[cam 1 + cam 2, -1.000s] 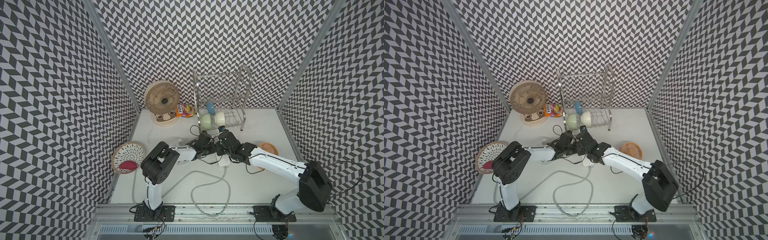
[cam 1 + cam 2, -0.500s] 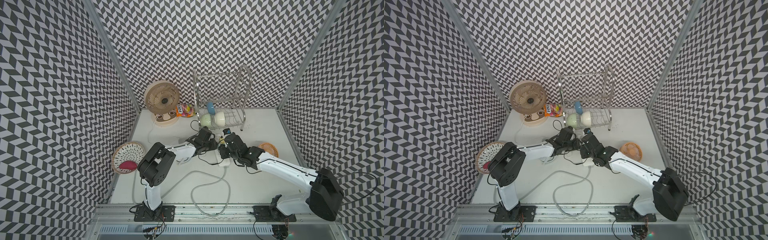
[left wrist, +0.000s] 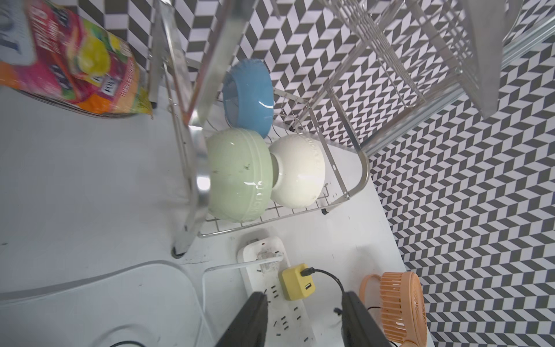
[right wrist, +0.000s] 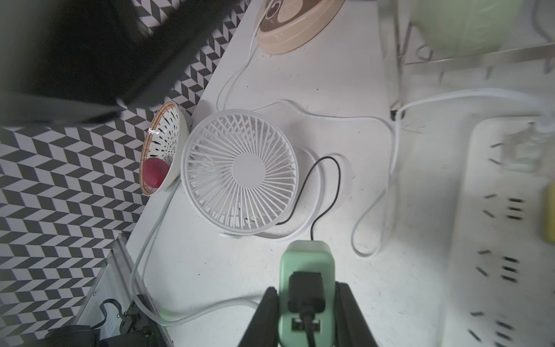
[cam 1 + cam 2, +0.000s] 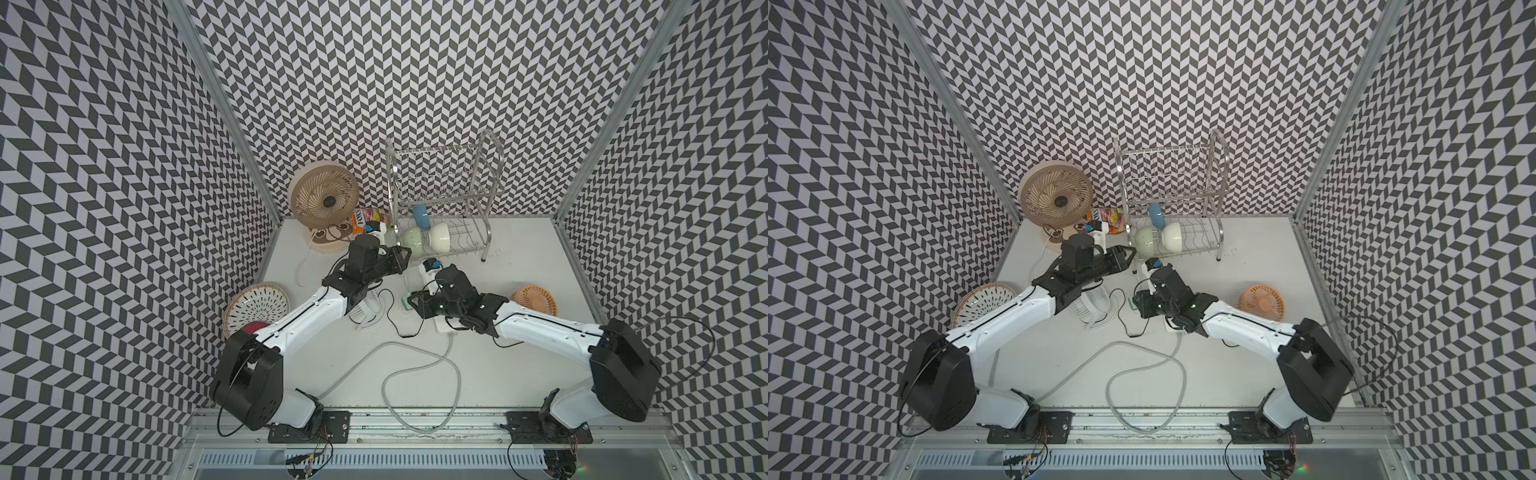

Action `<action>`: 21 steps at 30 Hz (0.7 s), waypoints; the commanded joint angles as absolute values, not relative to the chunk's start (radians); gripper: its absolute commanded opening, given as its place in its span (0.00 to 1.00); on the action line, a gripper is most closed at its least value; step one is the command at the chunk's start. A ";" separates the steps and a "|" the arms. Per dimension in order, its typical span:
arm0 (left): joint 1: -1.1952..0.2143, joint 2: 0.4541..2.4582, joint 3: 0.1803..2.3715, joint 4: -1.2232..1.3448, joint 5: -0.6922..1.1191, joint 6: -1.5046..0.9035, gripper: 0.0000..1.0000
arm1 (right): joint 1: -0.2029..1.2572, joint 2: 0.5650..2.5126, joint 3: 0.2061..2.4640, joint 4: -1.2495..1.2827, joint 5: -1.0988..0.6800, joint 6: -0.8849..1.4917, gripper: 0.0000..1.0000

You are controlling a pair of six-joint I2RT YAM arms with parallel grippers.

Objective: Unplug the desk fan from the power strip
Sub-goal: Place the plug at the center of the board.

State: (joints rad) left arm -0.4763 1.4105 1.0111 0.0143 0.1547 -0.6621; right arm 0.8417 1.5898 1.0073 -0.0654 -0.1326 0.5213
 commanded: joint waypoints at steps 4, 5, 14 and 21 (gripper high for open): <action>-0.397 1.297 0.919 -0.088 0.169 -0.619 0.45 | 0.861 1.760 1.090 0.023 -0.172 0.548 0.13; -0.388 1.279 0.902 -0.092 0.173 -0.620 0.45 | 0.861 1.780 1.100 0.025 -0.176 0.549 0.13; -0.308 1.157 0.818 -0.148 0.163 -0.644 0.45 | 0.890 1.966 1.204 0.074 -0.231 0.557 0.12; -0.248 1.116 0.792 -0.168 0.170 -0.654 0.47 | 0.924 2.082 1.331 0.124 -0.268 0.560 0.13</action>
